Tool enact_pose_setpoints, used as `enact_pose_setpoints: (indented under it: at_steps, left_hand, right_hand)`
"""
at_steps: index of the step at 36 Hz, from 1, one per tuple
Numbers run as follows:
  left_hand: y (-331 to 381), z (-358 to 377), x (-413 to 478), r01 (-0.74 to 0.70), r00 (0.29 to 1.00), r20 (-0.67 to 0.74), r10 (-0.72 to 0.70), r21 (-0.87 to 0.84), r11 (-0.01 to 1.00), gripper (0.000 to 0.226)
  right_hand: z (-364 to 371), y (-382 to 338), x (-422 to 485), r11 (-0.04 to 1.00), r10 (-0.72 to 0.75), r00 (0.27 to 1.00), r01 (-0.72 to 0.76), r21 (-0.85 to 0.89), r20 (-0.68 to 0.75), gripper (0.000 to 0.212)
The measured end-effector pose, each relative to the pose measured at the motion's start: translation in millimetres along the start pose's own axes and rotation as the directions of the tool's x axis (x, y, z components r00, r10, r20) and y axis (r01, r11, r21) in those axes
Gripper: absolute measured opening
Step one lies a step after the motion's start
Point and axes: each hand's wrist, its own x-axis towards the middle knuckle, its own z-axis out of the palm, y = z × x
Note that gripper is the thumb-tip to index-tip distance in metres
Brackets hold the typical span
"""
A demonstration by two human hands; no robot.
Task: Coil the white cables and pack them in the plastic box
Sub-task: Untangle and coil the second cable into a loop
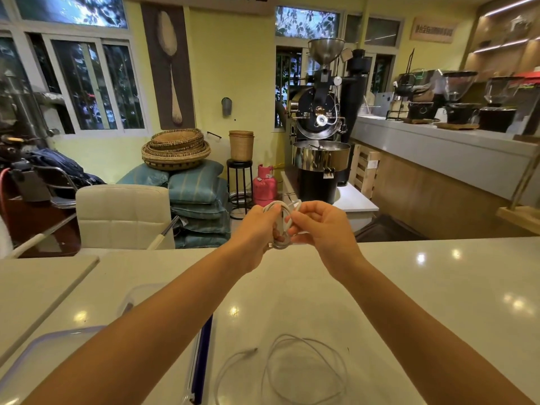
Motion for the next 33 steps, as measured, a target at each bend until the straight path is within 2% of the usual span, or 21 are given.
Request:
enact_pose_setpoints:
  at_steps: [4,6,9,12,17,20,22,27,33]
  left_hand:
    - [-0.7,2.5,-0.2,0.003,1.000,0.014,-0.001,-0.091,0.996,0.026]
    - [-1.4,3.0,0.9,0.025,1.000,0.004,-0.025,-0.114,0.993,0.025]
    - [-1.4,2.6,2.6,0.076,0.997,0.007,-0.076,-0.155,0.985,0.023]
    - [-1.1,0.3,2.8,0.120,0.993,0.038,-0.114,-0.203,0.972,0.031]
    - [-3.1,-3.7,2.9,0.153,0.988,0.051,-0.145,-0.227,0.962,0.032]
    - [-5.0,-3.6,2.9,0.143,0.990,0.052,-0.134,-0.233,0.962,0.026]
    - [-6.3,-3.8,3.6,0.135,0.991,0.052,-0.127,-0.221,0.966,0.026]
    - [-7.1,-7.0,2.5,0.154,0.988,0.065,-0.143,-0.219,0.964,0.028]
    - [-4.8,-12.8,1.3,0.143,0.988,0.084,-0.128,-0.201,0.969,0.024]
  right_hand:
    - [7.2,8.7,0.5,0.964,-0.183,0.976,0.154,-0.217,-0.122,0.007]
    - [9.4,13.0,-0.3,0.927,-0.259,0.956,0.205,-0.316,-0.140,0.004]
    - [11.7,18.6,1.2,0.864,-0.354,0.924,0.264,-0.429,-0.146,0.015]
    - [11.2,23.5,6.2,0.822,-0.392,0.907,0.270,-0.501,-0.155,0.015]
    - [6.1,32.4,9.9,0.817,-0.341,0.938,0.259,-0.516,-0.069,0.014]
    - [5.6,31.6,6.8,0.891,-0.239,0.971,0.206,-0.404,-0.033,0.005]
    - [6.0,30.0,5.2,0.931,-0.194,0.979,0.165,-0.326,-0.056,0.012]
    - [3.1,23.2,6.6,0.957,-0.098,0.994,0.082,-0.277,-0.044,0.013]
    - [2.4,15.5,8.1,0.991,0.063,0.996,-0.069,-0.116,-0.056,0.017]
